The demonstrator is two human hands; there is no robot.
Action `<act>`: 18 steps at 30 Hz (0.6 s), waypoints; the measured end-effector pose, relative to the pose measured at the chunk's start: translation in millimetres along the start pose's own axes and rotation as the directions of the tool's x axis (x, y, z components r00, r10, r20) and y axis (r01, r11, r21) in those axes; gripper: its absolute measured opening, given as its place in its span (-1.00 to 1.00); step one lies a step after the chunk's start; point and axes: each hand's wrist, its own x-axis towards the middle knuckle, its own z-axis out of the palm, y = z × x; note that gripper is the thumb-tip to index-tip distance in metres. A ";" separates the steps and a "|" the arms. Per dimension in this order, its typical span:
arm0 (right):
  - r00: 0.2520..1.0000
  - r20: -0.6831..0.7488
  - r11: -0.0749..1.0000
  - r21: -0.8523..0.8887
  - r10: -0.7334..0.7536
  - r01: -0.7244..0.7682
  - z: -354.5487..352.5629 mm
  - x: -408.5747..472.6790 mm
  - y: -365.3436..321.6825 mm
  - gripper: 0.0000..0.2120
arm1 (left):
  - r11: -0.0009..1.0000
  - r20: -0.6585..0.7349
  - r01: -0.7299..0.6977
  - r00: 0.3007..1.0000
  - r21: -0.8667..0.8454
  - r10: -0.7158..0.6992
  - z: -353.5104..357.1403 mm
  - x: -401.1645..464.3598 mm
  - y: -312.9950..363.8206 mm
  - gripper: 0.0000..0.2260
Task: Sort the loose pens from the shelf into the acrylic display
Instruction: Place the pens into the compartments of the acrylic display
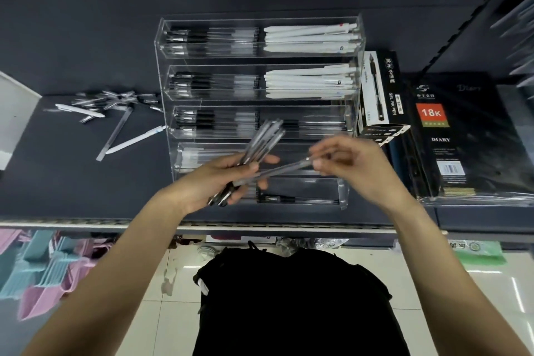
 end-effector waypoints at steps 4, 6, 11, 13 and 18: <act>0.983 0.038 0.844 -0.507 -0.182 0.176 30.2 -15.3 20.6 -0.90 | 0.993 -0.198 0.032 0.980 0.111 -0.009 -13.7 -26.7 -30.9 -0.74; 0.955 -0.071 0.800 -0.567 -0.286 0.197 46.5 -14.7 26.1 -0.90 | 0.992 -0.380 0.047 0.925 0.116 0.001 -21.8 -37.1 -48.7 -0.78; 0.905 -0.249 0.822 -0.546 -0.345 0.163 75.4 10.2 23.9 -0.90 | 0.999 -0.584 -0.035 0.810 0.040 0.051 -47.9 -71.3 -75.3 -0.77; 0.912 -0.191 0.787 -0.587 -0.363 0.191 92.0 26.0 22.0 -0.91 | 0.998 -0.589 -0.057 0.807 -0.001 0.046 -52.4 -80.7 -78.8 -0.76; 0.933 -0.053 0.693 -0.685 -0.355 0.224 120.4 51.0 22.0 -0.92 | 0.990 -0.549 -0.079 0.836 -0.117 0.002 -53.4 -90.6 -82.2 -0.76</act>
